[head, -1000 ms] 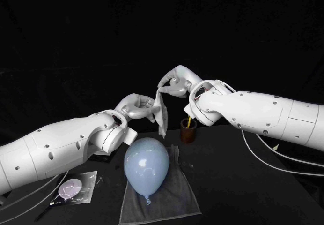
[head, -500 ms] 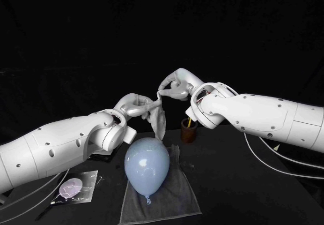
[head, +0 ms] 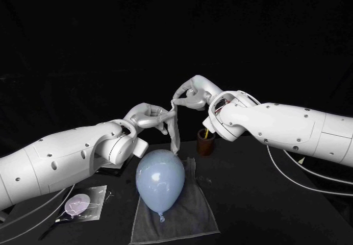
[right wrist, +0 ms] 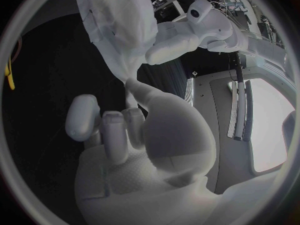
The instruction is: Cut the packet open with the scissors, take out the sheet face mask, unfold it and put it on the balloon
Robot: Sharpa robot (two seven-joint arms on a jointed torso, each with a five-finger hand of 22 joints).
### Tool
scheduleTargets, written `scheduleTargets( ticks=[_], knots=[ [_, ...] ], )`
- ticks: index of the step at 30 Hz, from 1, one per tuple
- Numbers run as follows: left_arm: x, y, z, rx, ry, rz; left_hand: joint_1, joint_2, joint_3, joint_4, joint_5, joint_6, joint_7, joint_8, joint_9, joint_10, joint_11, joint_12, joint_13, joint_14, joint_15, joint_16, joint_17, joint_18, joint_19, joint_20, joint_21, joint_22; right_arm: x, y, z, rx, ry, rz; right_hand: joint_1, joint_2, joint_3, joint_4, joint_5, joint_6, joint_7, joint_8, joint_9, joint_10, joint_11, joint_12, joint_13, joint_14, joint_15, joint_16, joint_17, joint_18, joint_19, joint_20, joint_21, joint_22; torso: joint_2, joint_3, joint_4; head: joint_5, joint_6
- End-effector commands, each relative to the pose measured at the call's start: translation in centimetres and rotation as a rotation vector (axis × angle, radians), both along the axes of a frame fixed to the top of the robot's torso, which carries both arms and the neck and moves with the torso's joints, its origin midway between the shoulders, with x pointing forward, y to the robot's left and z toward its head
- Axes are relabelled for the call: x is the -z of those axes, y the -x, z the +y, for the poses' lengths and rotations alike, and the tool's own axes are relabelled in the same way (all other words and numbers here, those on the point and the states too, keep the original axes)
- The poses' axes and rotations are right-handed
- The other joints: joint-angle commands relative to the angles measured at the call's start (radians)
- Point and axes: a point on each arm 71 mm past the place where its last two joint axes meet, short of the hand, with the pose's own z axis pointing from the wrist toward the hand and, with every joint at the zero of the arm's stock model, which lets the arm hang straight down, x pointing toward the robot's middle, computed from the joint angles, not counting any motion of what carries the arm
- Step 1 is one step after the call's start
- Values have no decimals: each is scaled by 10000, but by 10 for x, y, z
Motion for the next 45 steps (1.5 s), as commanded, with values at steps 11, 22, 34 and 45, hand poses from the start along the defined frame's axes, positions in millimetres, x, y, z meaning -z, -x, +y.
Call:
scheduleTargets(
  ticks=[11,22,34,45],
  knots=[
    [4,4,-3,1038,11,753,438,-383,-733,-2,10,-559,408,-490,-193,-648,385,-237,7,-606,336,-121,82,-14,-343,248,-368,-178,-2,-1,-2,153,-128,-198,50,27,69,-4,24,60,-6,40,95,389,-42,14,1377,730,-42,40,1962,-5,59,1,41,28,1,3,-2,-15,1],
    [4,5,-5,1291,-74,767,2502,420,607,-1236,23,-469,518,-642,-291,-787,432,-430,-66,-937,361,-139,119,49,-468,198,-12,88,-2,-2,-2,170,-119,-181,47,24,85,-9,24,58,-7,48,99,393,-42,22,1385,735,-43,44,1971,-3,56,1,35,23,1,3,-1,-21,7],
    [2,5,-6,1393,376,576,1478,1327,2908,-2459,15,-345,645,-1162,-570,-652,504,-701,-232,-725,386,-409,-71,48,-1723,269,1907,1564,-1,-2,-4,195,-92,-152,47,24,85,-9,24,58,-7,48,99,393,-42,22,1385,735,-43,44,1971,-3,56,1,35,23,-1,6,-2,-26,-15],
    [1,3,-3,1039,578,458,707,1186,2714,-2794,14,101,414,-880,-410,-75,284,-610,-194,-517,250,-276,-5,68,-1598,225,1841,1471,-1,-2,-4,158,-71,-122,47,24,85,-9,24,58,-7,48,99,393,-42,22,1385,735,-43,44,1971,-3,56,1,35,23,-1,9,-7,-37,-20]
  ],
)
